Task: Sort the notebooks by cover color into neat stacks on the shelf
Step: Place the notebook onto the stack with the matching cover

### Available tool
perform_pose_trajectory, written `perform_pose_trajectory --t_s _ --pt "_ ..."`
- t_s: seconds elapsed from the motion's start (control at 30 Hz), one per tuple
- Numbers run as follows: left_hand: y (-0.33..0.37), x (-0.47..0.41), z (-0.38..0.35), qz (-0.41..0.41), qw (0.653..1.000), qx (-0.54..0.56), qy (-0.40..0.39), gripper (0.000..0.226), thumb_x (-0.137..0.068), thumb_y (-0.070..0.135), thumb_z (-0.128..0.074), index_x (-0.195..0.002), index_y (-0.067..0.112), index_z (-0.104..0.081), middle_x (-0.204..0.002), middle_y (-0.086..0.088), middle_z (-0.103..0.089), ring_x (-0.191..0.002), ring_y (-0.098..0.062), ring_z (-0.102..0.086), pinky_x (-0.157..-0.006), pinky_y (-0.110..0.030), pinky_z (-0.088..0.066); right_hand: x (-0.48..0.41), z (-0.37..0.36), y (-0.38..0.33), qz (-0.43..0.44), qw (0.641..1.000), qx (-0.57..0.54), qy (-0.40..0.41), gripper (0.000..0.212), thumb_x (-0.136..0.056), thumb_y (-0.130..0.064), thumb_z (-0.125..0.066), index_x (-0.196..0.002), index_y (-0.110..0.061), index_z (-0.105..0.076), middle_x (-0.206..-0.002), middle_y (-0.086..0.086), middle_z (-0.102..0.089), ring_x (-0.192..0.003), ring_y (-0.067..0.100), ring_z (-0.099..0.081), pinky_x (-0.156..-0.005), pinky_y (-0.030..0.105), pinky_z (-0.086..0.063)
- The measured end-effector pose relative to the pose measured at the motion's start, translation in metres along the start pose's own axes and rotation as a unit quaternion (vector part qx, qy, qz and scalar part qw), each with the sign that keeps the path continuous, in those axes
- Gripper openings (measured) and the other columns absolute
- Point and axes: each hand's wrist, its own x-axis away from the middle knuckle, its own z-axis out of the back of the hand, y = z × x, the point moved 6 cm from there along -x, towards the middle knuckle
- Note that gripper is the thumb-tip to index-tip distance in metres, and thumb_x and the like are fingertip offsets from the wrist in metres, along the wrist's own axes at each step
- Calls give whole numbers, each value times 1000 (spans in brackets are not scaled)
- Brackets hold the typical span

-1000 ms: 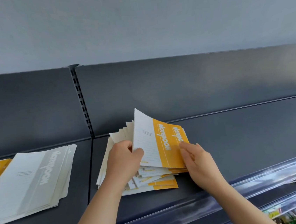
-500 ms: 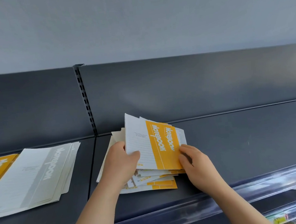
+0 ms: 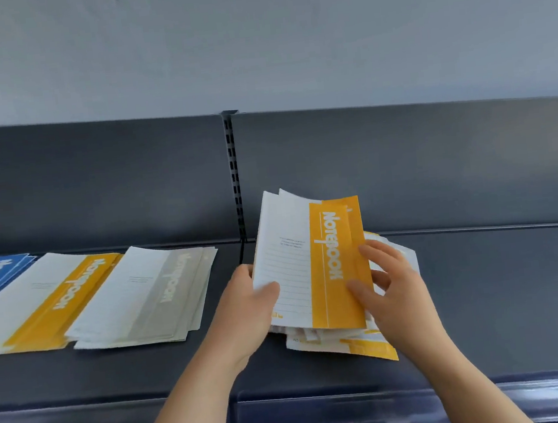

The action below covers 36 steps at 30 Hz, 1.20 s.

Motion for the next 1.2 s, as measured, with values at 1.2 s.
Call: perform_pose_trajectory --t_s 1.2 --pt "-130 60 493 -10 966 -121 229 28 -97 19 -49 -125 21 -47 -114 12 -57 -94 -3 -56 -54 -6 -44 85 -450 -243 33 983 -41 -176 55 -85 -26 -66 -136 -23 -44 -110 -12 -59 -90 8 -60 -59 12 -48"
